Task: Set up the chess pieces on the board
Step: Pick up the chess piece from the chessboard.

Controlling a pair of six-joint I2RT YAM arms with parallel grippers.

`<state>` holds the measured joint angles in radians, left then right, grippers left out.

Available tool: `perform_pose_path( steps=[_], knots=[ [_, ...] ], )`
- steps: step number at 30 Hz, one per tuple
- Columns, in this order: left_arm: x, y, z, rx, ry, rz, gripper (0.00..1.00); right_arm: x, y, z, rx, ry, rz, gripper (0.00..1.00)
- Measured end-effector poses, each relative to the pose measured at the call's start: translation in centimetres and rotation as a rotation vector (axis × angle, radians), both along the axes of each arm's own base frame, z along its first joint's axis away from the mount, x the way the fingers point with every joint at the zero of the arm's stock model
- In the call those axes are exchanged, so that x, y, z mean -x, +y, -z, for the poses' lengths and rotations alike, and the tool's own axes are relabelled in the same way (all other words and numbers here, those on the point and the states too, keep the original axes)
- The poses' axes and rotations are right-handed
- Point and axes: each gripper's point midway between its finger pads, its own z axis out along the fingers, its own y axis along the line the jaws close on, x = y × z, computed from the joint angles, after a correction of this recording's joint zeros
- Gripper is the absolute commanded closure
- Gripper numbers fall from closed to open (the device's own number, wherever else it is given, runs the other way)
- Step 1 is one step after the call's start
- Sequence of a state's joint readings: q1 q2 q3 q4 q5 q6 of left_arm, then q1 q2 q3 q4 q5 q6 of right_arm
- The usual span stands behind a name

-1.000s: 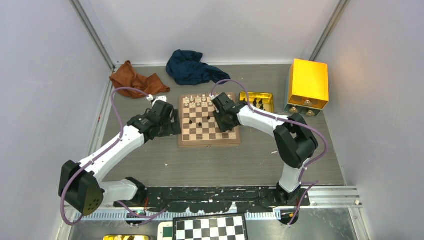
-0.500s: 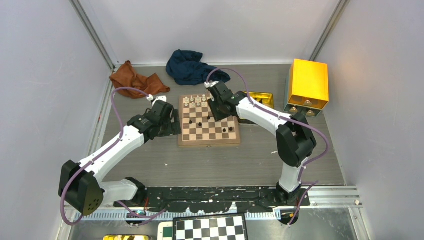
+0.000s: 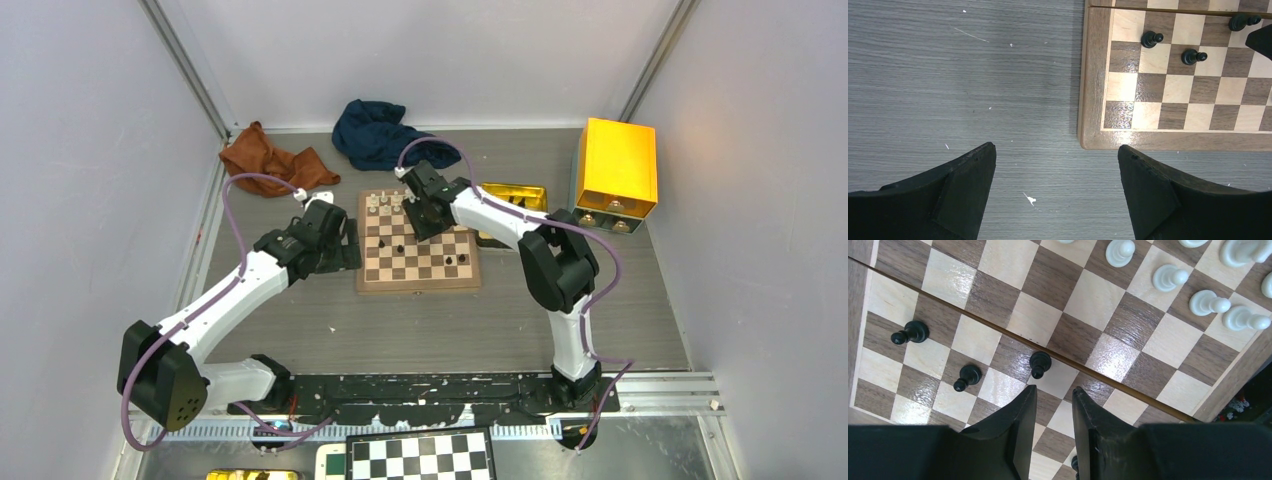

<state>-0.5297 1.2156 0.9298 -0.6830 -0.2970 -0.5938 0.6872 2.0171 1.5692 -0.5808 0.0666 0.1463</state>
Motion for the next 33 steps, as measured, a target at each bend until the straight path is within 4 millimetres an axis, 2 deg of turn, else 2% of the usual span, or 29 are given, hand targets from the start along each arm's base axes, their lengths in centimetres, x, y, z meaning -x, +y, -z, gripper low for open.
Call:
perform_pose_path(
  steps=[10,21,33],
  knots=[
    [-0.1,0.1,0.0,0.000,-0.001,-0.003,0.08,-0.5,1.0,-0.6,-0.024,-0.007,-0.014,0.63],
    [-0.1,0.2,0.0,0.000,-0.001,-0.008,0.08,-0.2,1.3,1.5,-0.006,0.032,-0.023,0.68],
    [-0.2,0.3,-0.1,-0.002,-0.001,-0.009,0.08,-0.8,2.1,0.6,-0.032,0.012,-0.029,0.70]
  ],
)
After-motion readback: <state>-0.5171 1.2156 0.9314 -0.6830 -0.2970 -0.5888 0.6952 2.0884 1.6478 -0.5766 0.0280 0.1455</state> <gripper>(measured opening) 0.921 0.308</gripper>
